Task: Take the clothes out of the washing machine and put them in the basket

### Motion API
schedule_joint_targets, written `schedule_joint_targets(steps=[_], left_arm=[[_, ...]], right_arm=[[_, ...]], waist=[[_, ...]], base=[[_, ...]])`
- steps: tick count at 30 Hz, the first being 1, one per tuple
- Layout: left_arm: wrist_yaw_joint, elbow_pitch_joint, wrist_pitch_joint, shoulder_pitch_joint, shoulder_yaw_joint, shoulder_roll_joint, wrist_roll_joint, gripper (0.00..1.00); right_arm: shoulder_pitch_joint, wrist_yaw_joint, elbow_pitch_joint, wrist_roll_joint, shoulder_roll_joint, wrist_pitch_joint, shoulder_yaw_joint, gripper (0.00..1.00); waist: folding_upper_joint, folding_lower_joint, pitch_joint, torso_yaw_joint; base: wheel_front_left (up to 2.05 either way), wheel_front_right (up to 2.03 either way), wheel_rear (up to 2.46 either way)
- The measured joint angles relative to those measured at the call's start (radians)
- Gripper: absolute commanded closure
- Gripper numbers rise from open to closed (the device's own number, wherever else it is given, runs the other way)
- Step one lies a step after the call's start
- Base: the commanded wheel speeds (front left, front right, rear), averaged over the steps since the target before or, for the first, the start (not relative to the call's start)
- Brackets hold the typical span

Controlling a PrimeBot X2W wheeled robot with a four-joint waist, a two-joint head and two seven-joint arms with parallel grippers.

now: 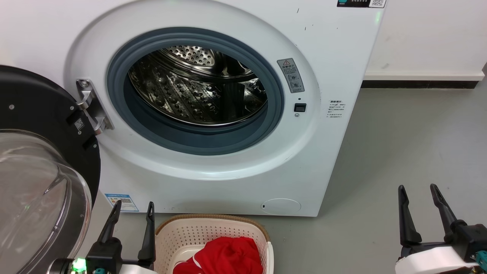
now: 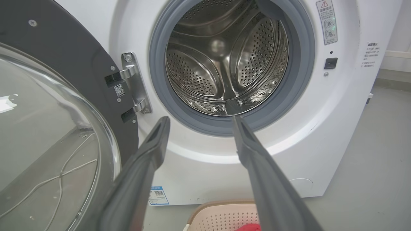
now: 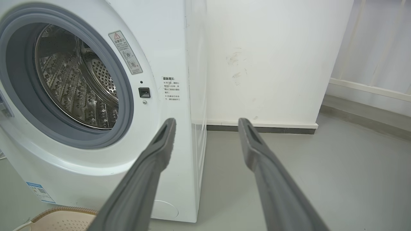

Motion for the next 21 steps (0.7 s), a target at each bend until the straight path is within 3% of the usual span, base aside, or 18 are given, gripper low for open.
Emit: schedule_joint_targets(steps=[4, 5, 10, 21], left_arm=[[0.000, -0.002, 0.000, -0.001, 0.004, -0.001, 0.005, 0.00], [0.000, 0.002, 0.000, 0.000, 0.006, -0.003, 0.004, 1.00], [0.000, 0.050, 0.009, 0.026, 0.002, -0.013, 0.000, 1.00], [-0.013, 0.074, 0.065, 0.004, 0.022, -0.023, -0.225, 1.00]], right_arm=[[0.000, 0.000, 0.000, 0.002, 0.000, 0.000, -0.001, 0.00], [0.000, 0.000, 0.003, 0.001, 0.000, 0.000, -0.001, 1.00], [0.016, 0.000, 0.050, 0.003, 0.005, 0.009, -0.001, 1.00], [0.008, 0.000, 0.071, 0.228, 0.006, 0.064, -0.004, 1.00]], waist=[[0.0000, 0.0000, 0.000, 0.000], [0.0000, 0.0001, -0.001, 0.000], [0.0000, 0.0001, -0.001, 0.000], [0.0000, 0.0001, 0.001, -0.001]], base=[[0.00, 0.00, 0.00], [0.00, 0.00, 0.00], [0.00, 0.00, 0.00], [0.00, 0.00, 0.00]])
